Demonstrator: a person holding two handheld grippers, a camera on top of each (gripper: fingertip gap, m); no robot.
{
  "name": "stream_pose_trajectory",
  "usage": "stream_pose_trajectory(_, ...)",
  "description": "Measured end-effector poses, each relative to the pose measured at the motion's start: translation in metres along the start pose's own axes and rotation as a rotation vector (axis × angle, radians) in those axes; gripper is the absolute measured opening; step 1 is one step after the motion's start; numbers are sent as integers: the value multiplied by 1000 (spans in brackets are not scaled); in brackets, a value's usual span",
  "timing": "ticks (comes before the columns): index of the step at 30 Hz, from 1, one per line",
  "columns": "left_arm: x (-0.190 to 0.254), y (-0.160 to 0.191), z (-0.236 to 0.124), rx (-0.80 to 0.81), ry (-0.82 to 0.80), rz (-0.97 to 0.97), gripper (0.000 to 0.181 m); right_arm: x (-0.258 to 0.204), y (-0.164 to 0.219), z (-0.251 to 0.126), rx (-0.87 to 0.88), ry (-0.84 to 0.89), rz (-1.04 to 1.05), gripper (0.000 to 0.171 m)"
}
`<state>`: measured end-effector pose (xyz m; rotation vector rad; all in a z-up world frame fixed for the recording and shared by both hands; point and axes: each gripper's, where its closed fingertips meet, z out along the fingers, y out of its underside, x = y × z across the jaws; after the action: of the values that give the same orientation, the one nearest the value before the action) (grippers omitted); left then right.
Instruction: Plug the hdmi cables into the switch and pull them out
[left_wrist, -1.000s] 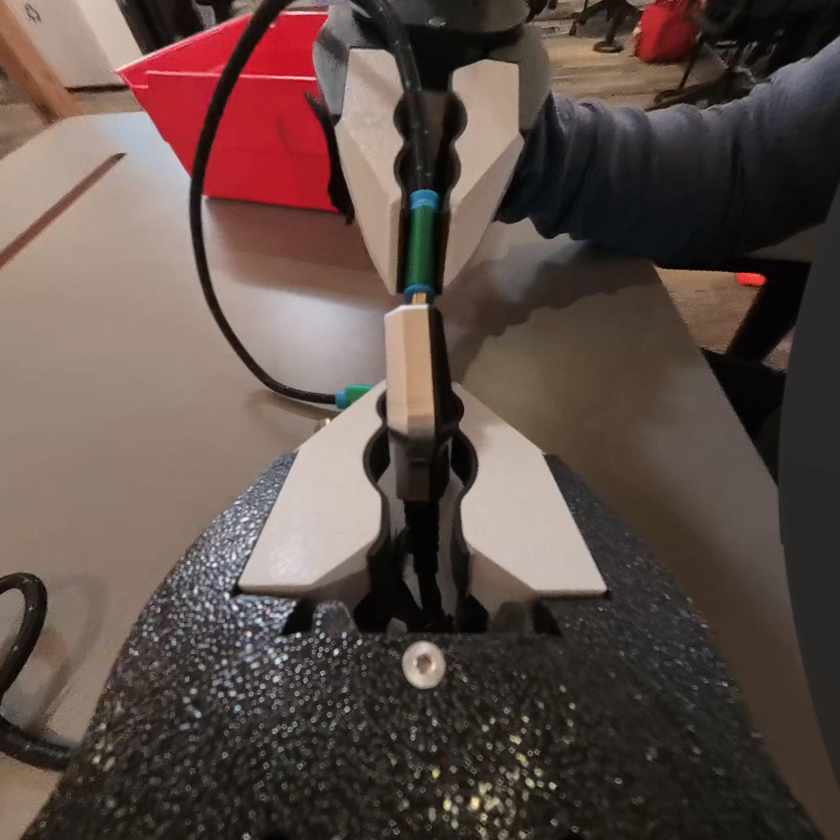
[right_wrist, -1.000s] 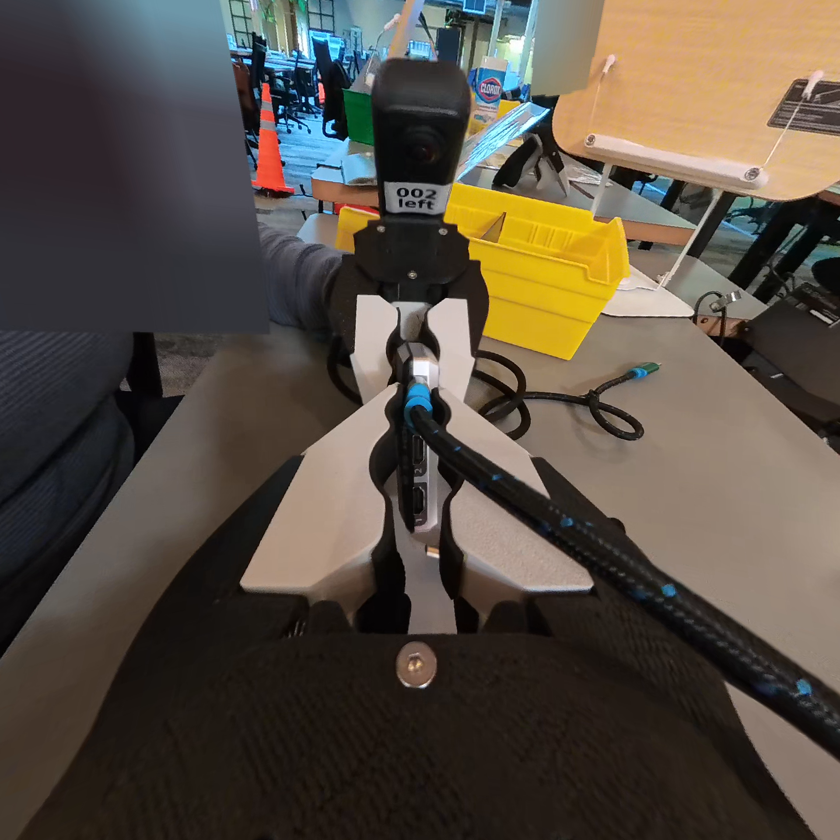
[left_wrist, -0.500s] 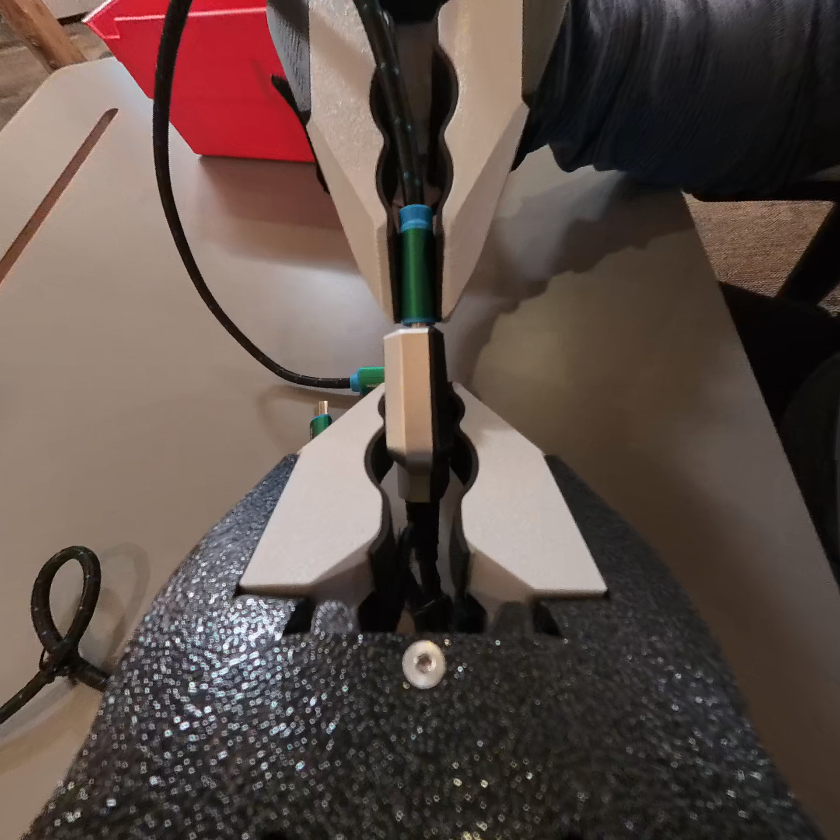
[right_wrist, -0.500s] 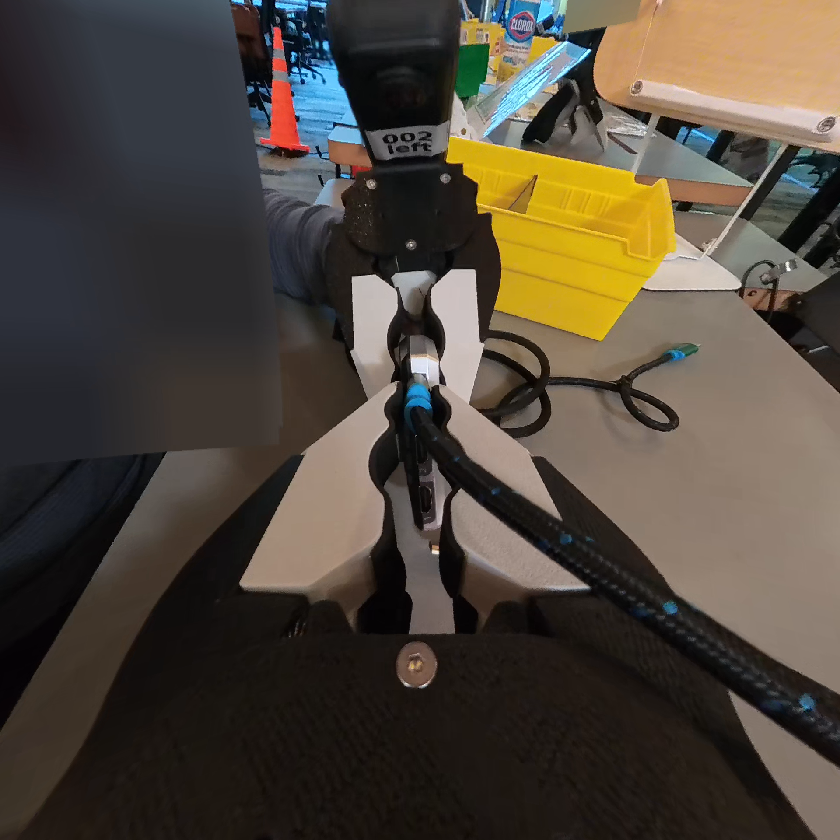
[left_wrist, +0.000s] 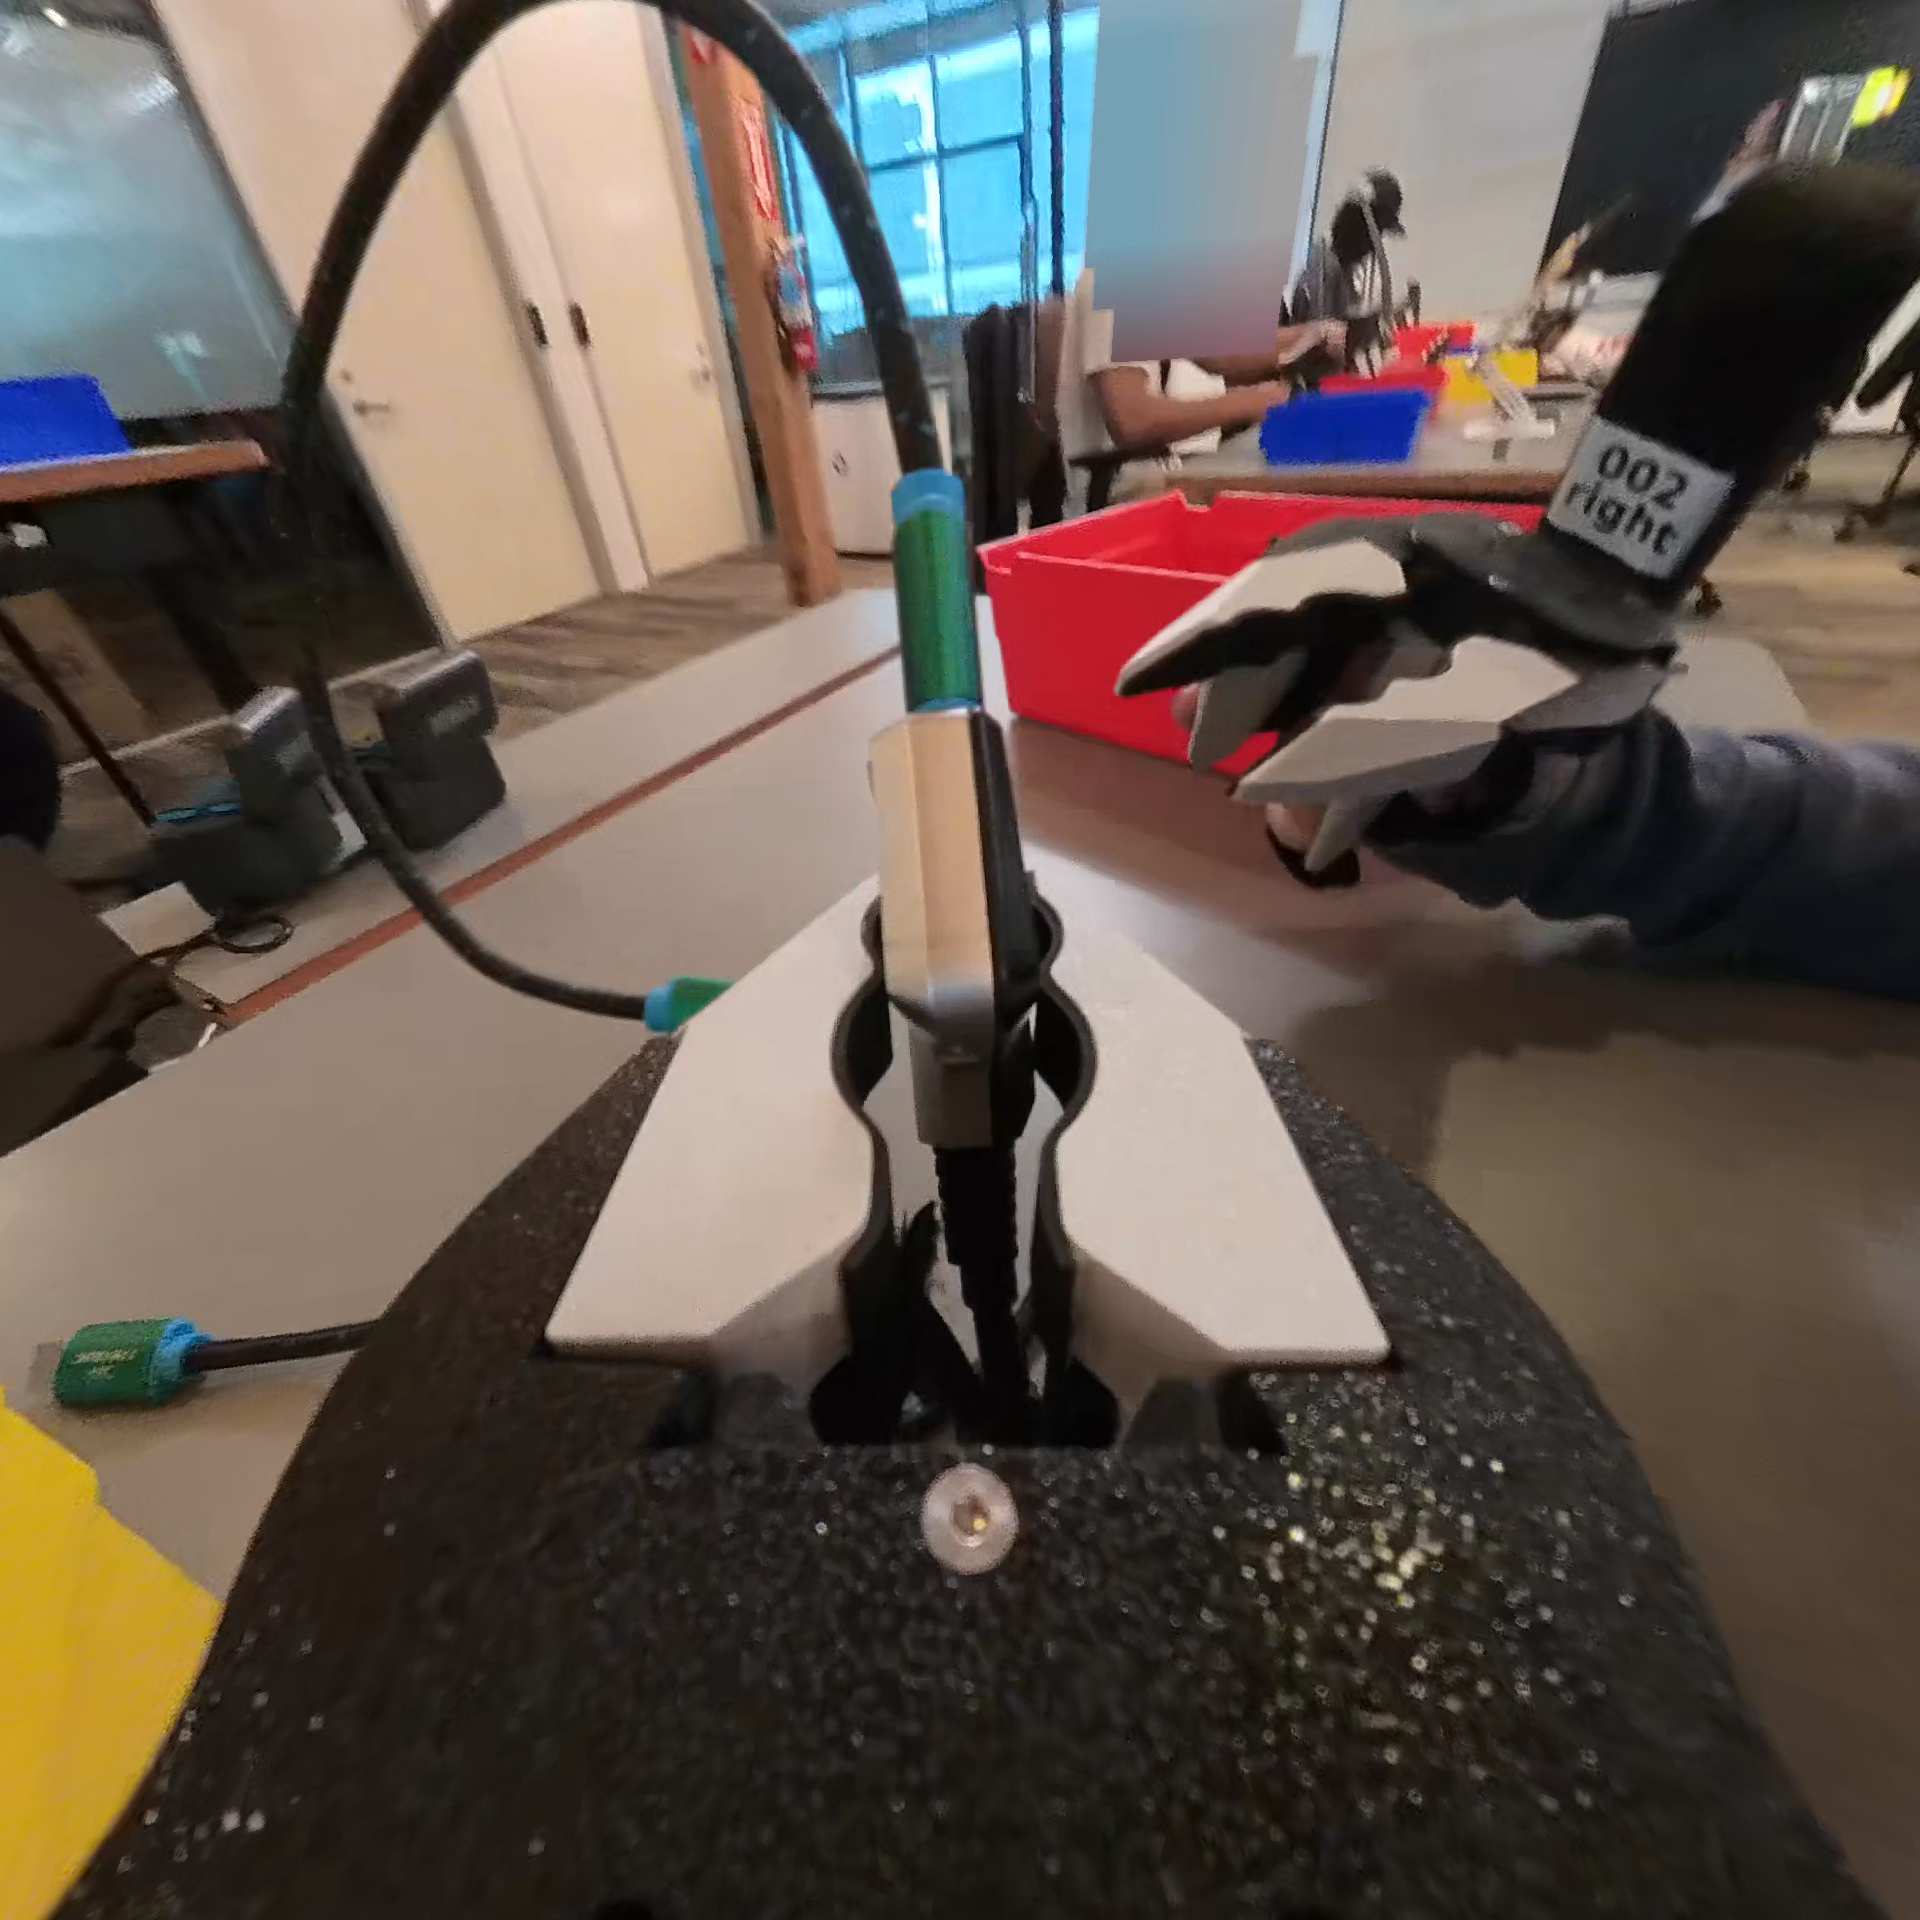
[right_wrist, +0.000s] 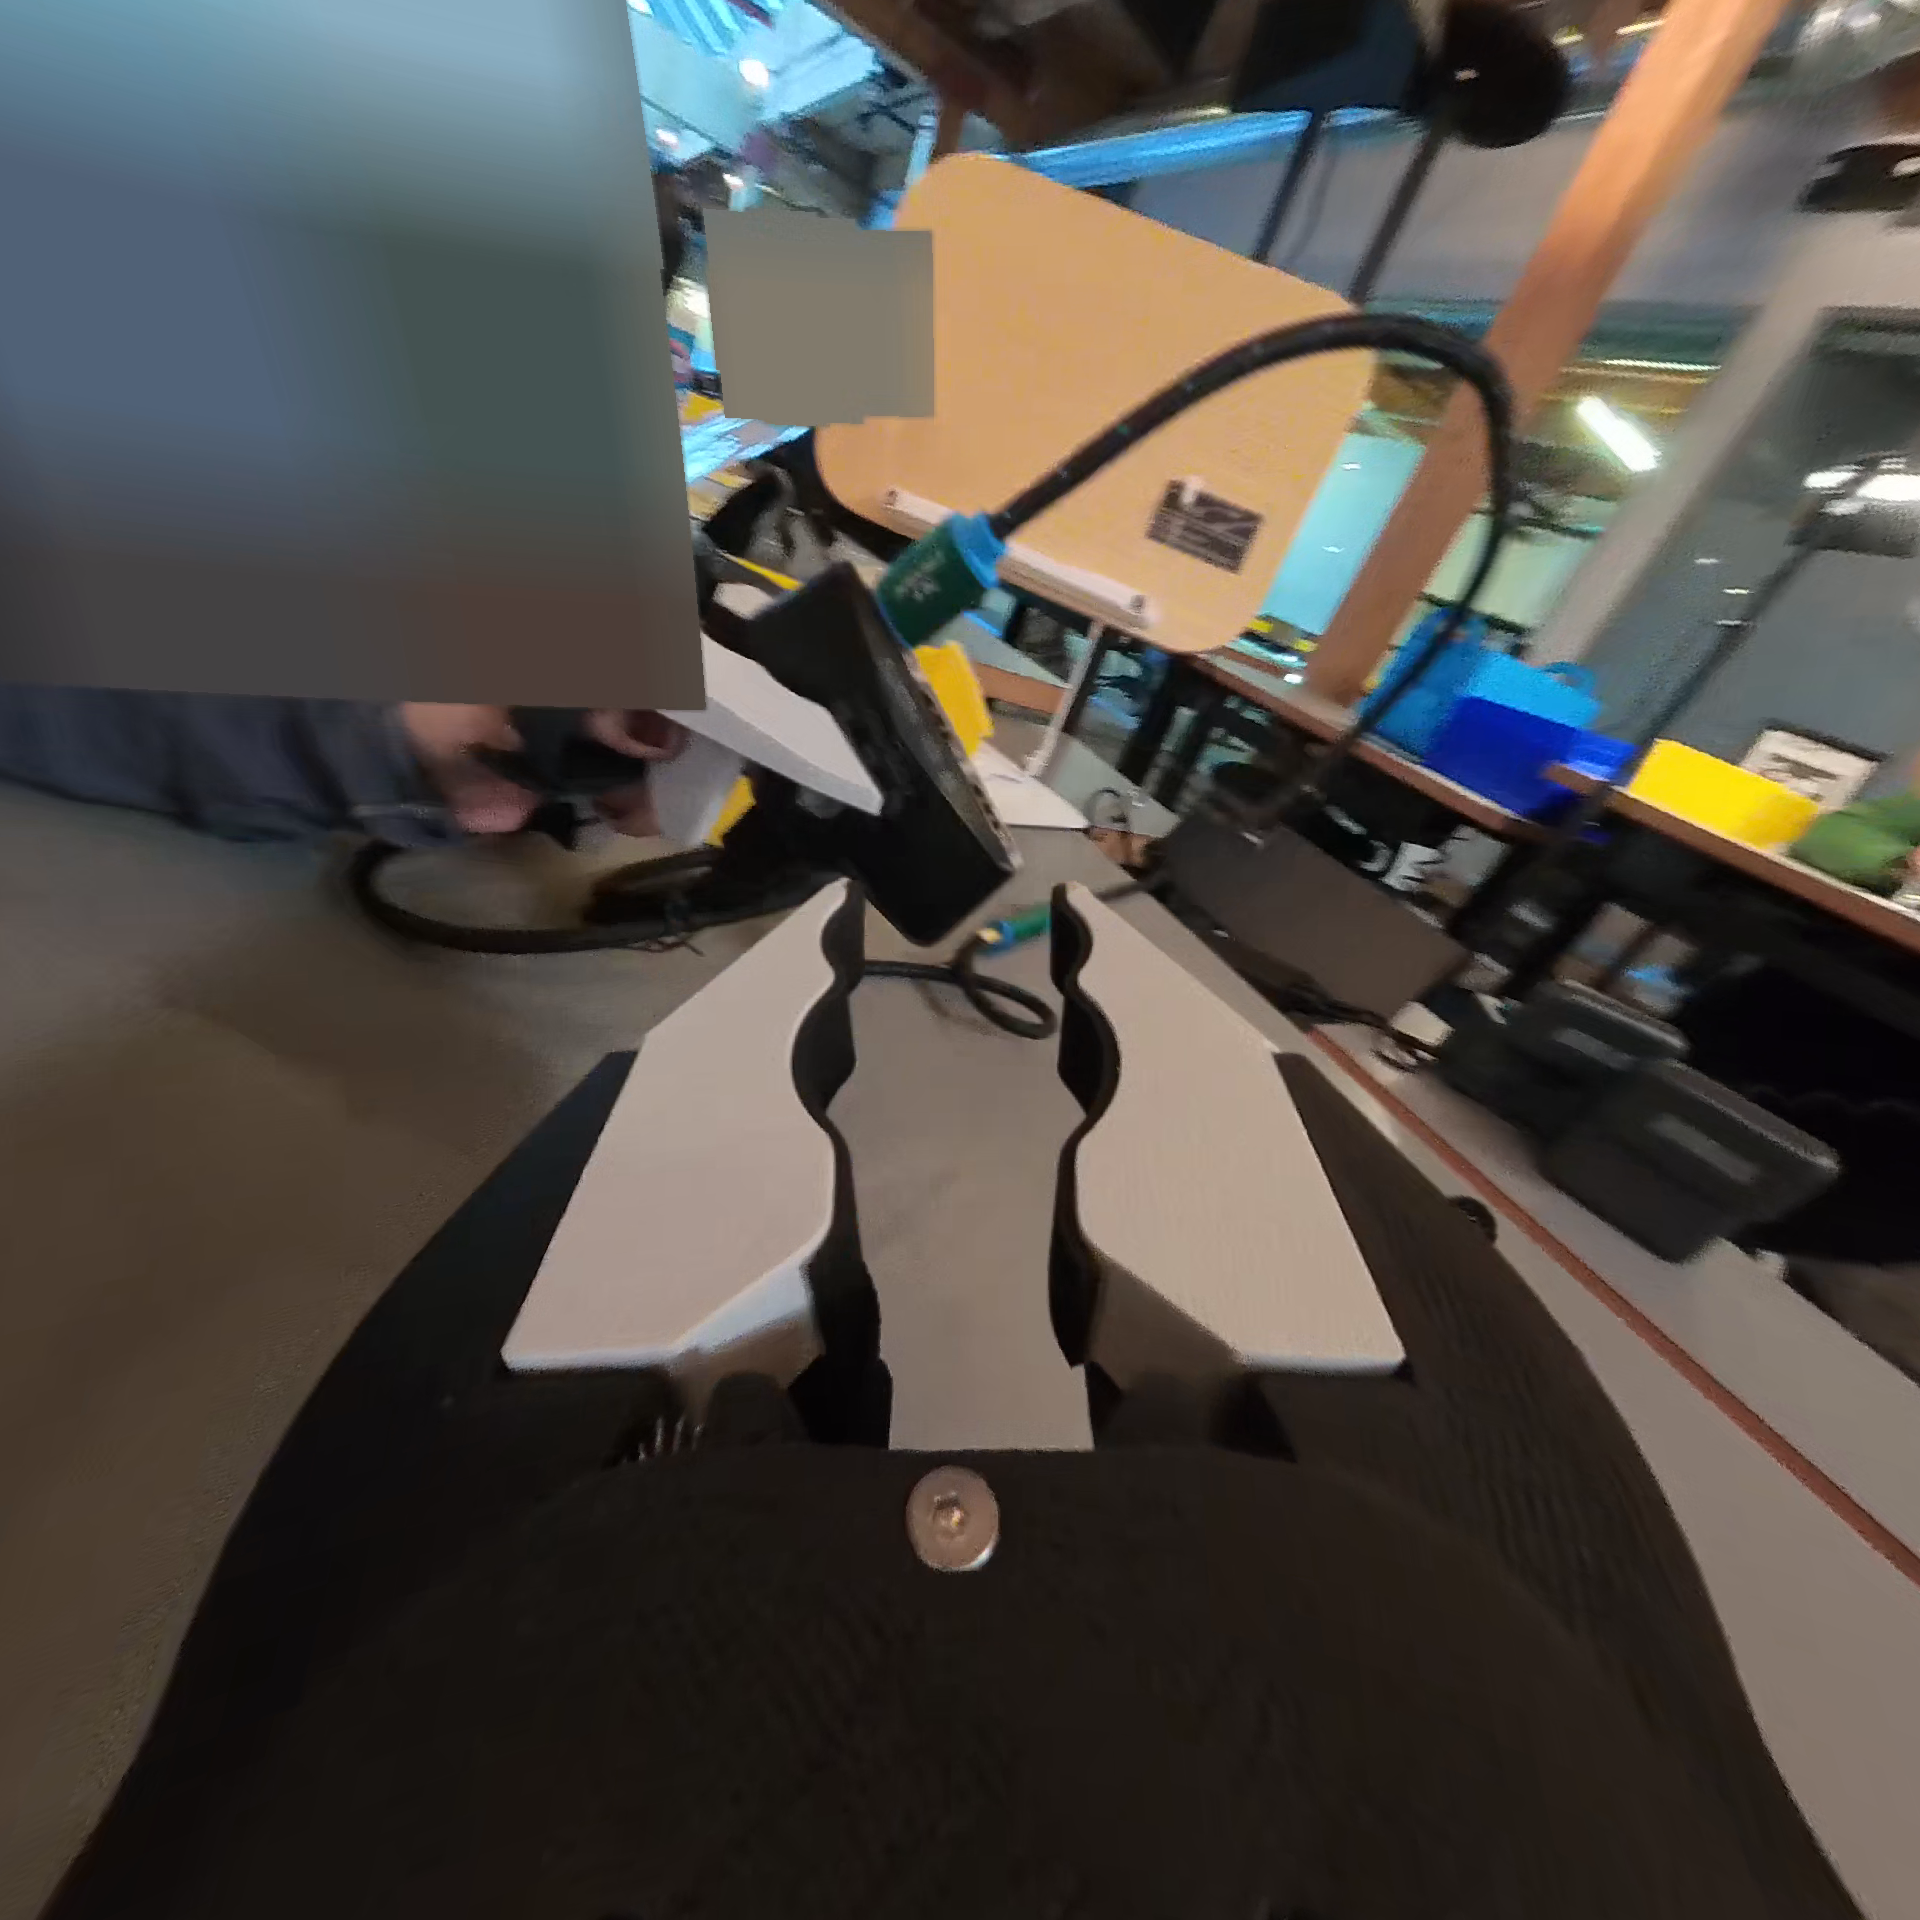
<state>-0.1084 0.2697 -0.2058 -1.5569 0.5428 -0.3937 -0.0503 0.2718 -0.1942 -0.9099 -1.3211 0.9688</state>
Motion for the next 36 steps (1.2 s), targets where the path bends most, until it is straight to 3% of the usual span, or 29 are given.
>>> stream_pose_trajectory(3,0,-1,0,55,-22,29,19,-1,16,1,-77,15,-66,26)
stream_pose_trajectory(9,13,7,8,54,-49,206,20,-40,86,9,-485,-224,-27,33)
stream_pose_trajectory(13,13,6,8,67,-67,237,20,-39,104,13,-629,-181,-113,33)
stream_pose_trajectory(17,11,5,7,73,-77,232,20,-41,117,17,-714,-190,-19,31)
stream_pose_trajectory(19,10,4,6,81,-85,239,20,-37,122,18,-757,-164,-31,13)
stream_pose_trajectory(21,8,-1,3,104,-106,245,20,-33,123,13,-807,-141,-96,13)
stream_pose_trajectory(26,-3,-24,-17,239,-200,250,21,-42,115,-28,-886,-119,-123,12)
stream_pose_trajectory(34,-11,-18,-14,217,-207,196,21,-83,97,-146,-1060,-95,-71,12)
stream_pose_trajectory(35,-12,-17,-13,214,-208,190,21,-85,94,-157,-1073,-82,-39,14)
stream_pose_trajectory(36,-13,-16,-13,212,-210,183,21,-82,89,-165,-1077,-37,-14,26)
